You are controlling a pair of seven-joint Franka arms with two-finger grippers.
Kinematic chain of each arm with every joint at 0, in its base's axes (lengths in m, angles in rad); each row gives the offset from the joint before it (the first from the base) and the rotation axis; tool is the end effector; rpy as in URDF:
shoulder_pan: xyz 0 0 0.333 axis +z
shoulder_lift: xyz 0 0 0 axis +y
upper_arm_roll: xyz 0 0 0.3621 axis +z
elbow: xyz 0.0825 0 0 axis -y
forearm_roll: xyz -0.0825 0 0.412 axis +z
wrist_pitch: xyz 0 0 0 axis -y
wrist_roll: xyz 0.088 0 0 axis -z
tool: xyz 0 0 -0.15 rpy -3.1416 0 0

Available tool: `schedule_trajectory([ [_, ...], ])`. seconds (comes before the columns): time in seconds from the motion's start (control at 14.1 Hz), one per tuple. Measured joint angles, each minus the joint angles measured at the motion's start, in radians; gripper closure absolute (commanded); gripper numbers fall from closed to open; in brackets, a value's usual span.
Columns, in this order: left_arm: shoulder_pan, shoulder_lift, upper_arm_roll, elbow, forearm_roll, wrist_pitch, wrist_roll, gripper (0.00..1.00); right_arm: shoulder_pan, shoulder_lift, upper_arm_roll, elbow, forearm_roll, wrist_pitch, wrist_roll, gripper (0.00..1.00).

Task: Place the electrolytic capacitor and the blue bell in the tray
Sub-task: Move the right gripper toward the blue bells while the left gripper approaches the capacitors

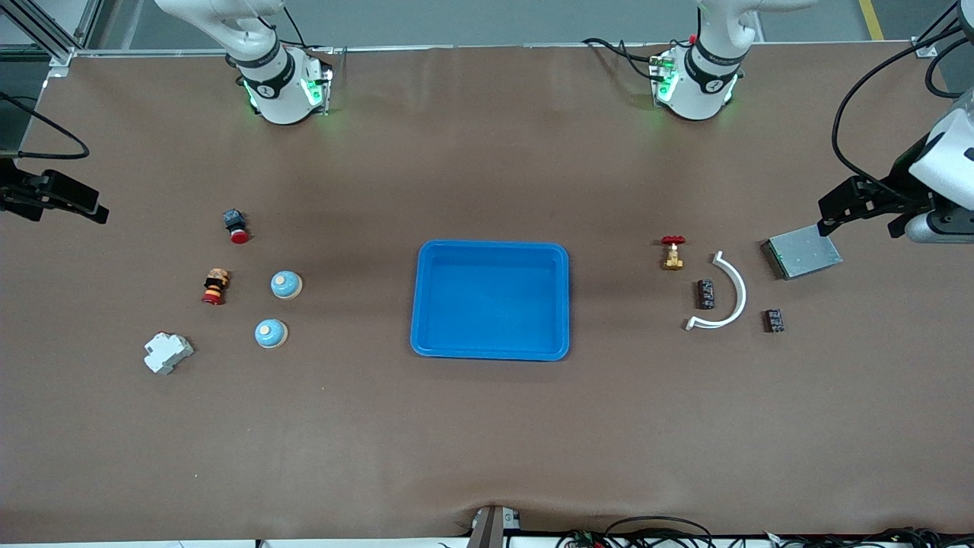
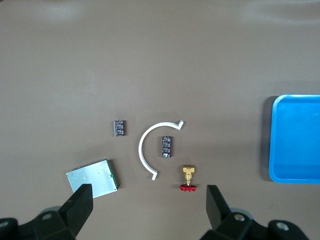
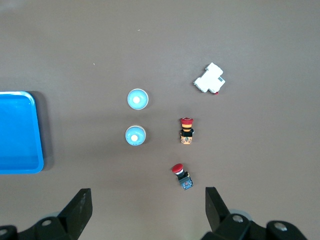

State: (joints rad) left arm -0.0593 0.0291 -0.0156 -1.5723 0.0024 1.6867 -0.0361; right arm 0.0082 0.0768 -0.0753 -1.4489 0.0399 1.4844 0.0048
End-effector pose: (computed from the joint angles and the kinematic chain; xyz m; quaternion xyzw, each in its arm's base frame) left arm 0.6061 -0.0450 0.6204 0.9989 -0.0195 0.0426 0.0014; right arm 0.5988 -0.0321 0.6354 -0.9990 0.0346 0.0200 0.0176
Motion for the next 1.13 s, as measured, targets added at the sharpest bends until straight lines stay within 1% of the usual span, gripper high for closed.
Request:
schedule_trajectory([
  [0.57,0.003,0.004,0.003,0.0,0.0,-0.001,0.0,0.0,0.0,0.0,0.0,-0.003,0.0,0.0,0.0,0.0],
  [0.85,0.006,0.053,0.007,0.0,0.007,-0.002,0.0,0.0,0.0,0.0,0.0,-0.018,0.001,0.007,0.0,0.0],
  [0.99,0.015,0.085,0.009,0.0,0.015,-0.002,0.0,0.0,0.0,-0.004,0.0,-0.054,0.001,0.066,0.0,0.0],
  [1.13,0.036,0.113,0.009,0.0,0.015,-0.001,0.0,0.0,0.0,-0.028,0.001,-0.147,0.002,0.163,0.0,0.0],
])
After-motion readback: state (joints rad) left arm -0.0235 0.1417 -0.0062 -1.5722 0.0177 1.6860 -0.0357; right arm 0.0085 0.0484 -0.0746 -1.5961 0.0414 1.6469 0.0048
